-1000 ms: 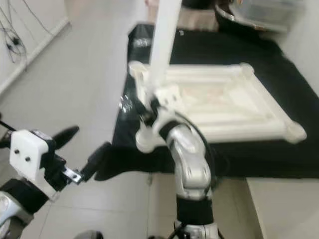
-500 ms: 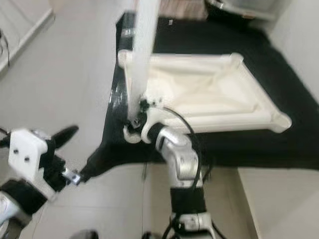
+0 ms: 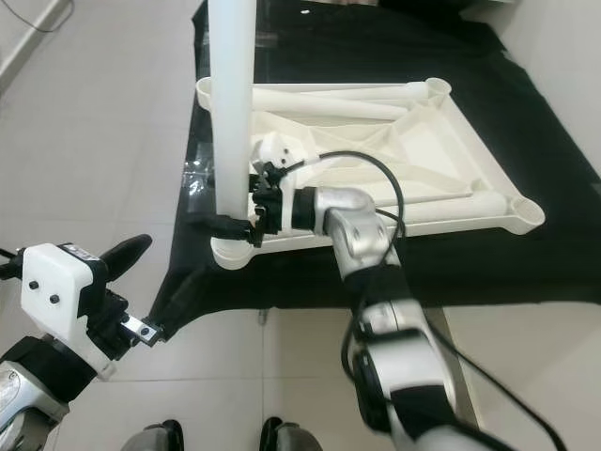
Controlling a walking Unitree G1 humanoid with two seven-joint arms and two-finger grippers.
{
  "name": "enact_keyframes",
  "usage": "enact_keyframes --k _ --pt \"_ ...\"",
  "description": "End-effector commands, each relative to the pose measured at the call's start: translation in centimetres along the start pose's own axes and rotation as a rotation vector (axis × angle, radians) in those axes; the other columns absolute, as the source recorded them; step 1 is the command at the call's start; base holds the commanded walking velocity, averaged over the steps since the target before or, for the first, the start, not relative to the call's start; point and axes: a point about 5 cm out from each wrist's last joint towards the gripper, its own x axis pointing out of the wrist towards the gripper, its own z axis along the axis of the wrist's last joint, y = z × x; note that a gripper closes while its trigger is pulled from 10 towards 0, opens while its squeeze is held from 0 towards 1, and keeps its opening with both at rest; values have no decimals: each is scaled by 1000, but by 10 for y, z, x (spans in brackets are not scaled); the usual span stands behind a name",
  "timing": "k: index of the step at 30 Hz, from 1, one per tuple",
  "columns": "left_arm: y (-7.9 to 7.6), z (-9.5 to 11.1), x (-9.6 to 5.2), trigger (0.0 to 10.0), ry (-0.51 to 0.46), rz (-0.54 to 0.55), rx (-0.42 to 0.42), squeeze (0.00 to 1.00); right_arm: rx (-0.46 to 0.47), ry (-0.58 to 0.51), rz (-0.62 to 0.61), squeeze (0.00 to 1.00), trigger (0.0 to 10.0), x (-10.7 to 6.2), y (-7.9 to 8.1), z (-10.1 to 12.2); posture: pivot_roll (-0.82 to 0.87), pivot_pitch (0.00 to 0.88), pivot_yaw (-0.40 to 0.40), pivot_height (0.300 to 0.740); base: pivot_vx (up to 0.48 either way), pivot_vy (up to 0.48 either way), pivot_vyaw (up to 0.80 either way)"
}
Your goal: Building children table
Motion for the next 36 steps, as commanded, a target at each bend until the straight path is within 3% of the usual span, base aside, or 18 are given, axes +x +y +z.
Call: enact_keyframes --k 1,2,3,9,14,17,19,20,21,22,23,25,27,29,30,34,35,36 --pt "-2 -2 -2 10000 15 -12 -9 0 -7 -5 43 0 10000 3 2 -1 288 293 -157 740 0 0 0" --pt "-2 -3 -2 10000 16 -8 -9 0 -8 -10 72 0 4314 4 0 3 296 303 -161 740 0 0 0" --pt "-2 -3 -3 10000 17 -4 -9 0 -8 -11 114 0 0 3 -2 7 299 309 -163 740 0 0 0" --pt "-2 -4 -4 10000 23 2 -14 0 -12 -5 215 0 0 -7 -6 15 297 323 -157 740 0 0 0" --pt "-3 -4 -4 10000 25 1 -17 0 -5 -8 221 0 0 -11 -7 13 295 321 -155 740 0 0 0" --pt "-3 -4 -4 10000 27 3 -17 0 -11 -9 107 0 0 -15 -12 3 287 315 -157 740 0 0 0" --pt "-2 -4 -5 10000 28 3 -15 0 8 8 -149 0 0 -13 -16 -18 267 312 -166 740 0 0 0" --pt "-2 -4 -5 10000 28 3 -15 0 8 8 -149 0 0 -13 -16 -18 267 312 -166 740 0 0 0" --pt "-2 -4 -5 10000 28 3 -13 0 42 28 -300 0 0 -9 -16 -32 267 312 -166 740 0 0 0" --pt "-2 -4 -5 10000 28 3 -13 0 42 28 -300 0 0 -9 -16 -32 267 312 -166 740 0 0 0" --pt "-1 -4 -5 10000 29 5 -9 0 -22 269 -759 0 0 -14 -5 -74 244 305 -150 740 0 0 0" --pt "-1 -4 -5 10000 29 5 -9 0 -22 269 -759 0 0 -14 -5 -74 244 305 -150 740 0 0 0" --pt "-1 -3 -4 10000 29 -7 -7 0 -55 331 -862 0 0 3 42 -92 230 277 -129 740 0 0 0" --pt "-1 -2 -3 10000 26 -13 -7 0 -45 304 -870 0 0 12 50 -89 234 265 -125 740 0 0 0" --pt "-1 -2 -2 10000 23 -18 -5 0 -35 266 -844 0 0 21 49 -83 238 258 -125 740 0 0 0" --pt "-1 -1 -1 10000 20 -20 0 0 -53 246 -855 0 0 28 38 -76 242 246 -130 740 0 0 0" --pt "-1 0 -1 10000 19 -18 5 0 -56 230 -861 0 1765 30 33 -72 245 247 -131 740 0 0 0" --pt "-1 0 -1 10000 19 -18 5 0 -56 230 -861 0 1765 30 33 -72 245 247 -131 740 0 0 0"
